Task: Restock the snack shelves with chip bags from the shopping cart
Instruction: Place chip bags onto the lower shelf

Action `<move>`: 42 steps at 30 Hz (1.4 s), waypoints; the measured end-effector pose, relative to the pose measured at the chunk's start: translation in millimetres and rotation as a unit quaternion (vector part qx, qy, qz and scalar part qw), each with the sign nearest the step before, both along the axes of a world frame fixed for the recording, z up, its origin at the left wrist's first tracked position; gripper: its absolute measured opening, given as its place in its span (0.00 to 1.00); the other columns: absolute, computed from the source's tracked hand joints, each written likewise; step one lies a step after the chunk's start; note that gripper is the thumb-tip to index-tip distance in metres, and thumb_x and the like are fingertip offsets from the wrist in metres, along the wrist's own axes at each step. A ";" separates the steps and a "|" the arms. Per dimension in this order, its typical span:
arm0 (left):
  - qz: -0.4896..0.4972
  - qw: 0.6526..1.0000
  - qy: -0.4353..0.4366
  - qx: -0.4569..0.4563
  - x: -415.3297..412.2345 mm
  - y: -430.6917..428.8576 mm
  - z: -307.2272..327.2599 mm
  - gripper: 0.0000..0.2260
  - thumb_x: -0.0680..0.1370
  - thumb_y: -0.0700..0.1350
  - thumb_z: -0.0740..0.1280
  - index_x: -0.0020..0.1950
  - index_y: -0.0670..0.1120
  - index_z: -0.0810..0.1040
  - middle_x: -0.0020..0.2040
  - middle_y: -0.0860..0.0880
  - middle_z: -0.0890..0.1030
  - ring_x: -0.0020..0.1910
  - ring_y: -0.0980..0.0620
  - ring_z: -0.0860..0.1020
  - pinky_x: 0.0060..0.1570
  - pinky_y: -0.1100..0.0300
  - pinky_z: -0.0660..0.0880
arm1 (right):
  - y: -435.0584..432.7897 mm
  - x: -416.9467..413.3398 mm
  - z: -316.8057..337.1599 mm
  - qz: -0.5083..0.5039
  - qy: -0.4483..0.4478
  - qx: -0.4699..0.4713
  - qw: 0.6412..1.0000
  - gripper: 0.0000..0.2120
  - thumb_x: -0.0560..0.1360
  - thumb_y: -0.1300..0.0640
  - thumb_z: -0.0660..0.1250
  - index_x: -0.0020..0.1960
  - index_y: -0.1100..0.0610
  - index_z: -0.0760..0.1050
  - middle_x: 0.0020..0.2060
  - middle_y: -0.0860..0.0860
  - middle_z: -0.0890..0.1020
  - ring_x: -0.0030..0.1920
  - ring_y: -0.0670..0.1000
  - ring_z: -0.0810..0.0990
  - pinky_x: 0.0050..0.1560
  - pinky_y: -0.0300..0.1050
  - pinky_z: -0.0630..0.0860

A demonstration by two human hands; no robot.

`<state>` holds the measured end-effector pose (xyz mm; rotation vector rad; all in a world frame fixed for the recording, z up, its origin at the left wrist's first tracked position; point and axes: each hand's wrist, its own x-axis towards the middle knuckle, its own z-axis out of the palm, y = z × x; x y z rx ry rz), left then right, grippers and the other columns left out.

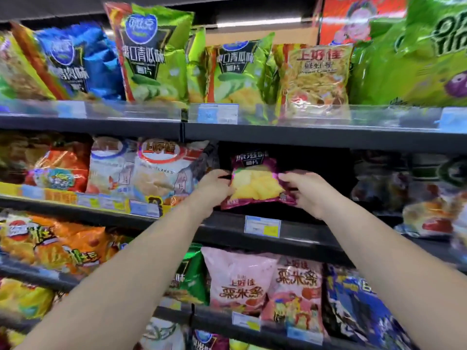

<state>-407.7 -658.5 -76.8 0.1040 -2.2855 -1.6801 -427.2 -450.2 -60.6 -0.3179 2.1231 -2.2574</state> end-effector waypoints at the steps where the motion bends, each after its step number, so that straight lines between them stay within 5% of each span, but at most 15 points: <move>1: -0.009 1.000 -0.018 0.008 -12.9 -3.4 -0.7 0.22 0.77 0.34 0.69 0.69 0.43 0.71 0.58 0.46 0.81 0.50 0.50 0.79 0.42 0.59 0.78 | -1.6 -11.2 2.3 0.007 -0.013 -0.014 1.000 0.03 0.74 0.64 0.70 0.44 0.58 0.77 0.40 0.57 0.82 0.37 0.53 0.80 0.43 0.47 0.77; 3: -0.022 0.998 -0.045 0.027 -30.0 -6.6 -0.6 0.20 0.76 0.34 0.70 0.66 0.43 0.72 0.57 0.47 0.80 0.55 0.48 0.79 0.48 0.52 0.80 | -2.0 -34.0 1.5 0.013 -0.022 -0.003 1.000 0.06 0.74 0.68 0.68 0.45 0.58 0.78 0.40 0.57 0.82 0.39 0.53 0.80 0.44 0.46 0.77; 8: -0.024 0.997 -0.068 0.030 -61.1 -13.4 -0.2 0.22 0.73 0.31 0.72 0.61 0.51 0.77 0.58 0.46 0.80 0.57 0.44 0.79 0.33 0.60 0.79 | 0.1 -78.1 -10.6 0.028 -0.024 0.123 0.992 0.28 0.69 0.74 0.70 0.64 0.53 0.73 0.52 0.51 0.80 0.54 0.52 0.79 0.45 0.46 0.75; 12: -0.038 0.997 -0.066 0.008 -76.7 -17.9 -4.9 0.26 0.70 0.28 0.73 0.63 0.50 0.77 0.57 0.47 0.81 0.57 0.44 0.79 0.50 0.47 0.81 | -3.3 -93.4 -14.6 0.071 -0.041 0.142 0.986 0.36 0.69 0.78 0.67 0.71 0.55 0.64 0.50 0.47 0.79 0.53 0.50 0.79 0.46 0.46 0.78; 15: -0.043 0.998 -0.039 -0.021 -85.6 -22.5 -5.5 0.27 0.67 0.28 0.76 0.61 0.49 0.77 0.53 0.47 0.82 0.51 0.47 0.80 0.50 0.47 0.81 | -9.7 -103.1 -16.7 0.092 -0.047 0.124 0.987 0.36 0.67 0.72 0.74 0.69 0.54 0.66 0.56 0.54 0.81 0.55 0.52 0.81 0.56 0.55 0.79; 18: -0.046 0.997 0.012 -0.063 -90.8 -28.1 -8.7 0.28 0.63 0.29 0.79 0.59 0.47 0.77 0.47 0.48 0.83 0.48 0.47 0.81 0.45 0.52 0.81 | -16.2 -113.0 -19.3 0.091 -0.052 0.114 0.988 0.54 0.55 0.60 0.85 0.73 0.49 0.60 0.63 0.52 0.79 0.60 0.55 0.80 0.62 0.65 0.73; 23: -0.072 0.986 0.038 -0.145 -96.0 -37.3 -15.7 0.27 0.66 0.34 0.79 0.59 0.51 0.73 0.49 0.49 0.81 0.51 0.47 0.80 0.51 0.52 0.80 | -23.0 -124.3 -25.8 0.053 -0.019 0.117 0.992 0.41 0.65 0.67 0.78 0.71 0.52 0.61 0.56 0.51 0.82 0.56 0.53 0.82 0.59 0.62 0.76; 26: -0.091 0.955 0.066 -0.275 -88.4 -45.8 -11.6 0.22 0.72 0.40 0.75 0.63 0.52 0.73 0.53 0.50 0.78 0.53 0.48 0.78 0.54 0.54 0.77 | -24.6 -126.9 -27.9 0.021 -0.002 0.110 0.994 0.39 0.66 0.68 0.77 0.69 0.53 0.61 0.52 0.50 0.83 0.54 0.52 0.82 0.57 0.58 0.78; 29: -0.086 0.871 0.121 -0.469 -72.7 -53.5 -7.6 0.15 0.76 0.48 0.68 0.63 0.54 0.74 0.57 0.51 0.79 0.54 0.49 0.78 0.55 0.52 0.76 | -29.1 -126.1 -26.1 -0.002 0.020 0.117 0.993 0.35 0.66 0.68 0.76 0.66 0.53 0.62 0.48 0.47 0.80 0.50 0.48 0.82 0.56 0.56 0.79; 31: -0.086 0.810 0.109 -0.570 -64.7 -52.4 -6.3 0.14 0.78 0.50 0.64 0.64 0.53 0.73 0.57 0.51 0.78 0.56 0.48 0.77 0.55 0.51 0.75 | -32.2 -126.9 -23.9 -0.014 0.035 0.124 0.991 0.34 0.67 0.68 0.76 0.63 0.51 0.61 0.45 0.42 0.75 0.45 0.42 0.78 0.47 0.48 0.79; 35: -0.093 0.715 0.088 -0.688 -63.4 -46.7 -9.7 0.16 0.80 0.49 0.61 0.68 0.55 0.70 0.63 0.52 0.73 0.65 0.47 0.70 0.63 0.46 0.65 | -45.0 -134.7 -19.3 0.001 0.040 0.149 0.988 0.25 0.69 0.66 0.76 0.55 0.49 0.66 0.46 0.43 0.78 0.42 0.38 0.77 0.36 0.37 0.74; 39: -0.044 0.715 0.093 -0.692 -64.6 -50.1 -11.6 0.17 0.80 0.49 0.61 0.70 0.54 0.68 0.66 0.51 0.73 0.69 0.45 0.64 0.67 0.44 0.60 | -59.4 -149.8 -18.3 -0.006 0.025 0.180 0.983 0.16 0.67 0.63 0.77 0.51 0.52 0.77 0.54 0.52 0.83 0.51 0.48 0.82 0.51 0.44 0.78; 42: -0.039 0.727 0.086 -0.680 -64.4 -50.9 -12.3 0.18 0.80 0.49 0.61 0.70 0.54 0.68 0.67 0.50 0.72 0.68 0.44 0.64 0.67 0.44 0.60 | -62.6 -152.4 -15.9 -0.018 0.021 0.173 0.985 0.15 0.69 0.64 0.76 0.45 0.50 0.71 0.44 0.47 0.81 0.43 0.44 0.78 0.49 0.44 0.76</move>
